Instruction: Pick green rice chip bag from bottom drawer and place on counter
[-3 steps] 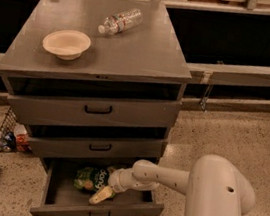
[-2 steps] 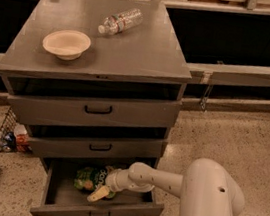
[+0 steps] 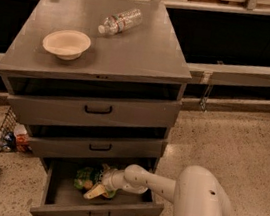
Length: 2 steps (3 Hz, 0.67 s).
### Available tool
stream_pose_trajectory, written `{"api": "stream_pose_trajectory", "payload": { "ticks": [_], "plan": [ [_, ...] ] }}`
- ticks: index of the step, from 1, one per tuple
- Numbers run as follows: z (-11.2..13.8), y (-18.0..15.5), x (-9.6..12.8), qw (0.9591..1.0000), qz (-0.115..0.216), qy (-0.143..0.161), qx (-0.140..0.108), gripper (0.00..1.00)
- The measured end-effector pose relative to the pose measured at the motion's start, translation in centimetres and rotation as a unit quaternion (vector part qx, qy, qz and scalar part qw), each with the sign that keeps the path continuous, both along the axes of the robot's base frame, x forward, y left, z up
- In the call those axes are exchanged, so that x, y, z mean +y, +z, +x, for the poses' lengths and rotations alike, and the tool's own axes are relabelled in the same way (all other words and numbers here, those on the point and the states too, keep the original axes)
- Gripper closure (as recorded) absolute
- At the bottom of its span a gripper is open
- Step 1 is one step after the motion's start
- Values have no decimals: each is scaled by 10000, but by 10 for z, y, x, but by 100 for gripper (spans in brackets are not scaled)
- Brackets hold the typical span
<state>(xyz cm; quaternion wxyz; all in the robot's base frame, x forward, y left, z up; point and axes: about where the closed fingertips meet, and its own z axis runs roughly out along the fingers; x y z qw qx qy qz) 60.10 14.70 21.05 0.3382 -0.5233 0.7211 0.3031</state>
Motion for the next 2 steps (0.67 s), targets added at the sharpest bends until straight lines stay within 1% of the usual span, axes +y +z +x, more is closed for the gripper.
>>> {"api": "stream_pose_trajectory", "payload": {
  "ticks": [1, 2],
  "plan": [
    [7, -11, 10, 10000, -42, -1, -51, 0],
    [15, -22, 16, 9999, -122, -98, -44, 0]
  ]
}}
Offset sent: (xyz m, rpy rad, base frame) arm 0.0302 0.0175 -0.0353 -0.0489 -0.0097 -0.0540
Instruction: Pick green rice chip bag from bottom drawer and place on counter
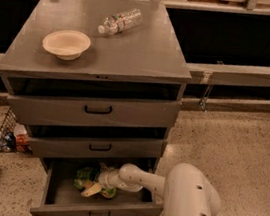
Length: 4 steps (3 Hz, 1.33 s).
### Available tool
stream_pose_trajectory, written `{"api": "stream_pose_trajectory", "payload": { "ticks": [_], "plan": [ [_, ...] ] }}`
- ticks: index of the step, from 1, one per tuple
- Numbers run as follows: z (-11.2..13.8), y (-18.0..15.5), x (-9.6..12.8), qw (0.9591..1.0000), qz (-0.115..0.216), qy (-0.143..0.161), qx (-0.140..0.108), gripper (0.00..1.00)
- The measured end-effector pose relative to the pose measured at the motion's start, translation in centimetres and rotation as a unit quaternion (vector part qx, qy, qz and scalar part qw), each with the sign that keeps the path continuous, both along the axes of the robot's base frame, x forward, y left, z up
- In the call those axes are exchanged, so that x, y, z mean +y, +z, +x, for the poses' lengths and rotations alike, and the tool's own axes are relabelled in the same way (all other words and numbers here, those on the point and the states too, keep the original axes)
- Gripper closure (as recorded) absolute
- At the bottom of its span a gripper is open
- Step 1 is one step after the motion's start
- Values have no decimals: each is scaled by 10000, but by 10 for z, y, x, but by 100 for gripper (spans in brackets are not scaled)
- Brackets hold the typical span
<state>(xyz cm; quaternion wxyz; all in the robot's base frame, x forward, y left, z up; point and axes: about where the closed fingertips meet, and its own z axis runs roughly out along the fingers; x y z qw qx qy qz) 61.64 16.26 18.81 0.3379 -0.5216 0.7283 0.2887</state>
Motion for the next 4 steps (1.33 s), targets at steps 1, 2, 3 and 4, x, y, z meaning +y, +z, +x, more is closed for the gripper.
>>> {"api": "stream_pose_trajectory", "payload": {
  "ticks": [1, 2, 3, 4],
  "plan": [
    [9, -12, 0, 9997, -194, -143, -6, 0],
    [12, -21, 0, 9993, -343, -166, 13, 0],
    [16, -30, 1, 9988, -485, -96, 33, 0],
    [19, -39, 4, 9984, -558, -19, 89, 12]
  ]
}}
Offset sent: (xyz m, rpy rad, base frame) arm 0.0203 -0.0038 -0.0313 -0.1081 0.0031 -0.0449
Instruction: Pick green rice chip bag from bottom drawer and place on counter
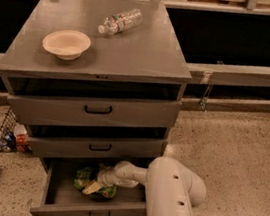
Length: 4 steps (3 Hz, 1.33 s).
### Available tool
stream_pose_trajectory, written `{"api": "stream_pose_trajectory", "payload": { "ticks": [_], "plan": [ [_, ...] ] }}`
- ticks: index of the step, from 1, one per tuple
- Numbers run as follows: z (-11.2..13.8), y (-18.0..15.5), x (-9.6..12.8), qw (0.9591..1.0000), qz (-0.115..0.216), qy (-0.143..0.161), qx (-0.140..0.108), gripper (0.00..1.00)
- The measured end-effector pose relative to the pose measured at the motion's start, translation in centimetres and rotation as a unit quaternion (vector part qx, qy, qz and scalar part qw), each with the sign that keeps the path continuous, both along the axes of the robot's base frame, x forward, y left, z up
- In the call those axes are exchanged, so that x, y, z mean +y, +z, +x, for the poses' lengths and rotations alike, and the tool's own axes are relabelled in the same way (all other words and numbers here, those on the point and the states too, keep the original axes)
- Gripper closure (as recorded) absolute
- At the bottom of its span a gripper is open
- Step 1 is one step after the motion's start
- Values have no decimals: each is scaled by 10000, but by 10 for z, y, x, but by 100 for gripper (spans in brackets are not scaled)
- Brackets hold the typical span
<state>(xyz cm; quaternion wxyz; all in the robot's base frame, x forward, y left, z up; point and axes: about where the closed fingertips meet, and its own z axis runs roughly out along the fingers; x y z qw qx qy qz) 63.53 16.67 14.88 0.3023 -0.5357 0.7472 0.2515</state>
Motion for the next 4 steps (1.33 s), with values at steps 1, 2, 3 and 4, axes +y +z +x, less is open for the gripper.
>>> {"api": "stream_pose_trajectory", "payload": {
  "ticks": [1, 2, 3, 4],
  "plan": [
    [0, -6, 0, 10000, -18, 55, 59, 34],
    [-4, -7, -3, 9999, -43, 136, 71, 58],
    [-12, -1, -7, 9999, 31, 97, 32, 81],
    [-25, 19, -20, 9996, 265, -50, -122, 100]
  ]
}}
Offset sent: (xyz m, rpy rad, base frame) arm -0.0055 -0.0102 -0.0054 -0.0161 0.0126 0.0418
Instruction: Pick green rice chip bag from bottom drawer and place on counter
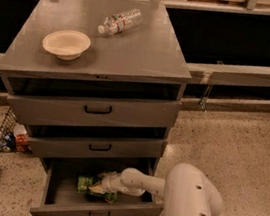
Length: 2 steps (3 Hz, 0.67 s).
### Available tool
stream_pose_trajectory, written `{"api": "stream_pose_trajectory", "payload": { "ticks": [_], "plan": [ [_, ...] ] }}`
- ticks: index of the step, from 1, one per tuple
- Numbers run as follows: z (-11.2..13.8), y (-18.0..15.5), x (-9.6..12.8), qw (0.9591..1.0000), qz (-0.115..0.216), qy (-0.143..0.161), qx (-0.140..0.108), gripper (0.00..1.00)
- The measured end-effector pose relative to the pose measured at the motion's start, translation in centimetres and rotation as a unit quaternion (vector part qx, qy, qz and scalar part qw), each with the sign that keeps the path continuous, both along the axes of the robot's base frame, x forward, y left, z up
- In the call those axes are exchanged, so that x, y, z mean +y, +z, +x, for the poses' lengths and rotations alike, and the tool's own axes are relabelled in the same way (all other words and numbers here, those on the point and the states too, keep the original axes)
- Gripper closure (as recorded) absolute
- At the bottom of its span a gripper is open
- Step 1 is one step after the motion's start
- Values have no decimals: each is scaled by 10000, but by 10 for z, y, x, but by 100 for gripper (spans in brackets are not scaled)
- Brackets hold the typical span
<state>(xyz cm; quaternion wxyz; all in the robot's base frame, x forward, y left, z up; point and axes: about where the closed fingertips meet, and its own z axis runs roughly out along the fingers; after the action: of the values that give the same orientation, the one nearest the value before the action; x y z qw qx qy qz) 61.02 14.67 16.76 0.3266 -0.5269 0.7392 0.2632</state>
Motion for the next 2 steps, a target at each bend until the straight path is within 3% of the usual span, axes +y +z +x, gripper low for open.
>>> {"api": "stream_pose_trajectory", "payload": {
  "ticks": [2],
  "plan": [
    [-24, 82, -45, 9974, 307, -114, -645, 100]
  ]
}}
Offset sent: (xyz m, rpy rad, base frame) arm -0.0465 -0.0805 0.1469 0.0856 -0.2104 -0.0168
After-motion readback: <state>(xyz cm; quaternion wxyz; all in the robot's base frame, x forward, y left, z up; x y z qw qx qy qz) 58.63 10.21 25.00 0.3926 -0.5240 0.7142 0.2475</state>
